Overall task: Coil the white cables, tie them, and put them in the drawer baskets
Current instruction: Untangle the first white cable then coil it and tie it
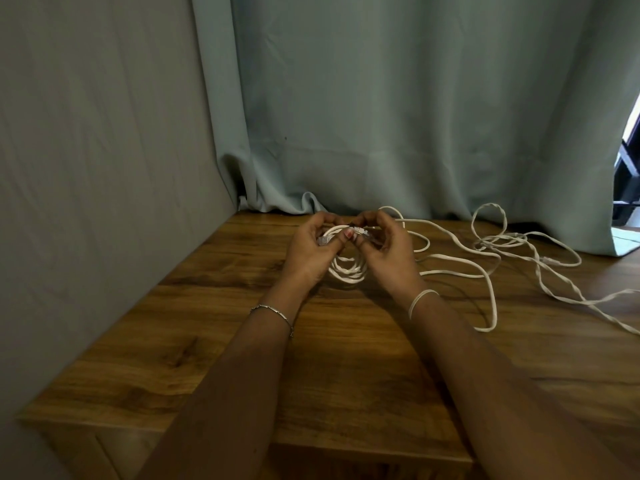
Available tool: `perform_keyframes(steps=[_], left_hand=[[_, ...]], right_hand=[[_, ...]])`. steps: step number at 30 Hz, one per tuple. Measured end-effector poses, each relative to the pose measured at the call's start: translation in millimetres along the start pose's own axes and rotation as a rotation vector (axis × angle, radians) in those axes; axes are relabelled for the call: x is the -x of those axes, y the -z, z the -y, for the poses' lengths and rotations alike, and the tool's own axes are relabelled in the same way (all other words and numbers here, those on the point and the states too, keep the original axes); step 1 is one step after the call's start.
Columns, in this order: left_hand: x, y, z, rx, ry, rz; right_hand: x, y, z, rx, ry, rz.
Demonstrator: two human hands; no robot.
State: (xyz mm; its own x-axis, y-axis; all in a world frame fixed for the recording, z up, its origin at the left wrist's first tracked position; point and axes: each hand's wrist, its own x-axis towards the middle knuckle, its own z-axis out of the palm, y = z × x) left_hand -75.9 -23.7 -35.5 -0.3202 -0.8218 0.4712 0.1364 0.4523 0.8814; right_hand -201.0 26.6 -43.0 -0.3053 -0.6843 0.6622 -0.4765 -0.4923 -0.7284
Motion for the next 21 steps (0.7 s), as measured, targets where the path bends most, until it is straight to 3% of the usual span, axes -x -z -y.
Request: perform_keyframes(steps=[11,21], left_hand=[[0.6,0.1,2.3,0.103,0.102,-0.013],[2.7,-0.7,-1.4,0.186,0.18,-0.068]], right_hand=[[-1.3,-0.6,-6.5,0.14,0.013,-0.011],[-2.3,-1.3,1.5,0.025,-0.078,0.001]])
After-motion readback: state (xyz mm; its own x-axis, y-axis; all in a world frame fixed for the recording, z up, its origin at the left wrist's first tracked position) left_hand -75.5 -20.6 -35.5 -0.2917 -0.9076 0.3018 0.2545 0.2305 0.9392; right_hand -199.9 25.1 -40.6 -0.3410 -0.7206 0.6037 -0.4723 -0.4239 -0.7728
